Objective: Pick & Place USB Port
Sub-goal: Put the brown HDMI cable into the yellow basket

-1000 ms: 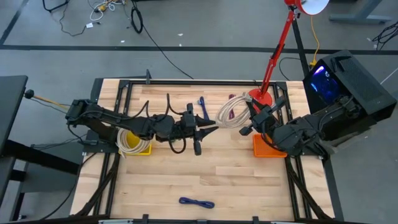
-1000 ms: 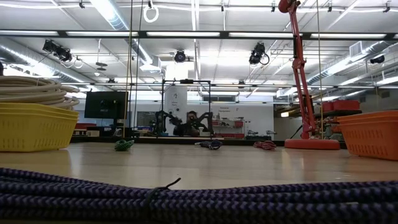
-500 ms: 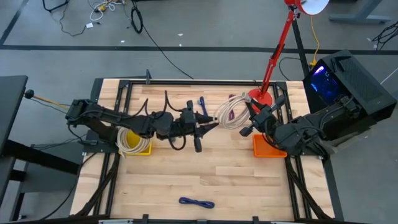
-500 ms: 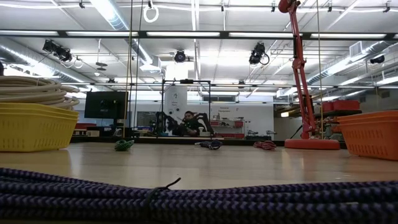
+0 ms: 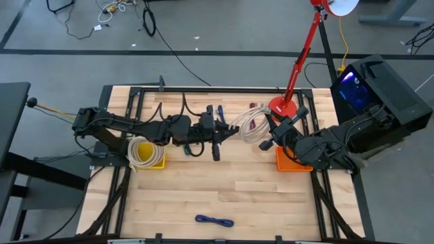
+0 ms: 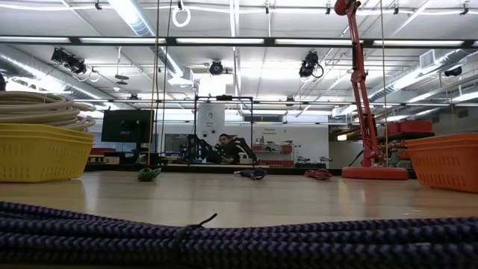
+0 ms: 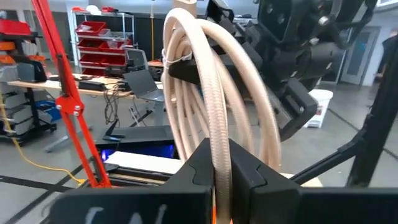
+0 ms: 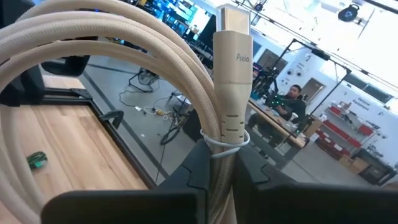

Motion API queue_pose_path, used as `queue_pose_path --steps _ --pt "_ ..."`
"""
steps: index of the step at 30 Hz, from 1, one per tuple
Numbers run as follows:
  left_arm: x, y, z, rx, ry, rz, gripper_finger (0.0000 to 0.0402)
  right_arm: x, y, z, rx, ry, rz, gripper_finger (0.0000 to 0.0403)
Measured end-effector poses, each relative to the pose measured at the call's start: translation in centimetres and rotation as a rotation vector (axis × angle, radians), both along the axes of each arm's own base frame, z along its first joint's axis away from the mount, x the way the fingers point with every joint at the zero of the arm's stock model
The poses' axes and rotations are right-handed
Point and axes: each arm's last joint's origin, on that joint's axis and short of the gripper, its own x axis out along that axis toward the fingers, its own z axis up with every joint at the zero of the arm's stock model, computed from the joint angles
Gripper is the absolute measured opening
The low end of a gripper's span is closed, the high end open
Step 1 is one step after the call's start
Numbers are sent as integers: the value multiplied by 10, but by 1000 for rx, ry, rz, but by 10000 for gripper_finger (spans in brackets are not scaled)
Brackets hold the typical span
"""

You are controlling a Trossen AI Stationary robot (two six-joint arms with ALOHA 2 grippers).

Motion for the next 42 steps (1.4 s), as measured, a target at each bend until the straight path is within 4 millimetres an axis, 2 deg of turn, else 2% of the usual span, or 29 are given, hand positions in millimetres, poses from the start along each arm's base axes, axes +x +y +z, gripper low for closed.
queue_pose_path --steps 6,8,15,18,22,26,30,34,38,42 --pt "0 -1 -2 9 22 60 17 1 -1 0 1 -2 -3 27" --pt "-1 0 -2 9 22 65 17 1 -2 0 1 -3 -8 50" --pt "-1 1 -3 32 39 116 17 0 -3 2 1 -12 -24 176" --pt "-2 2 -2 38 43 144 17 -3 -5 3 -21 -10 -78 205" --pt "-12 4 -1 52 116 228 17 -8 -7 4 -43 -6 -135 219" --pt "-31 -3 6 62 187 330 17 -16 -8 2 -33 -17 -126 215" --pt "-61 -15 15 86 262 461 17 -26 -11 -2 -3 -48 -113 206" --pt "-93 -25 16 86 338 578 17 -32 -13 -8 20 -64 -107 198" --pt "-121 -31 10 54 388 627 17 -34 -15 -14 58 -53 -72 193" --pt "-139 -30 -6 -8 500 617 17 -36 -16 -16 61 -50 -76 188"
